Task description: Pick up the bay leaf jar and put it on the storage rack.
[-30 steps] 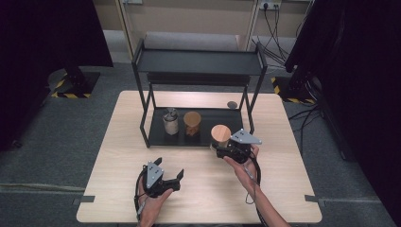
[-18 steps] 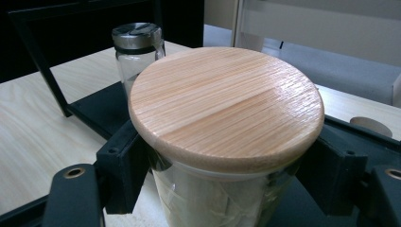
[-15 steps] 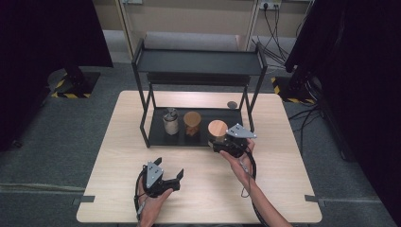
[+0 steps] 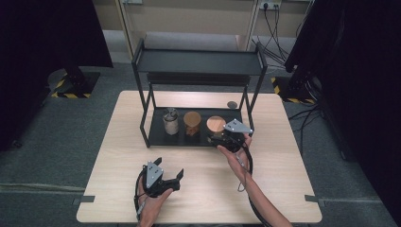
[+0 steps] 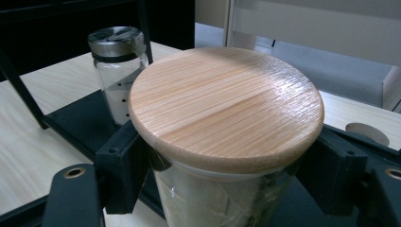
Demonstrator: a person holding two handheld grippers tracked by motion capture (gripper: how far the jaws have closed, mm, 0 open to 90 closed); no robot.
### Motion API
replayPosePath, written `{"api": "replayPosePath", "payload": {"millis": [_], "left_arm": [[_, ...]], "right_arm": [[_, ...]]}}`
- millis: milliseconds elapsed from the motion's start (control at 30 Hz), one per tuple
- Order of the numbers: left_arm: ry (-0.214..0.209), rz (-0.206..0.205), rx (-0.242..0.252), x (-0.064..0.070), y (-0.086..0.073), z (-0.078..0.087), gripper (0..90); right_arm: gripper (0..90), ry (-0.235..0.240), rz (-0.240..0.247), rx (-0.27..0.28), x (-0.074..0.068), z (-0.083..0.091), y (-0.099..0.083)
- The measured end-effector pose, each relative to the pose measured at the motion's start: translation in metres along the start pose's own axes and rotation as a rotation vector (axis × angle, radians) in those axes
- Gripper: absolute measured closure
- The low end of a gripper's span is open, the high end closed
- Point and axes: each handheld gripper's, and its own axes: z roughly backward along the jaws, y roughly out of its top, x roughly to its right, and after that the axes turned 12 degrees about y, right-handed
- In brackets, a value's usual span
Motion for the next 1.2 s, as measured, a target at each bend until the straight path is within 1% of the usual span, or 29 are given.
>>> {"api": "replayPosePath", "payload": {"millis": [500,767,1200], "left_arm": [[0.0,0.001,0.0,0.0,0.0,0.0,4.6],[0.001,0.0,0.001,0.0,0.0,0.0,4.6],[0.0,-0.001,0.001,0.0,0.0,0.0,4.6]], "right_arm": [[25.8,-0.031,-0.018,-0.002,0.007,-0.013,0.002],[25.8,-0.044,-0.014,-0.008,0.008,-0.02,0.003],[25.8,-0.073,-0.02,-0.018,0.011,-0.032,0.001]]}}
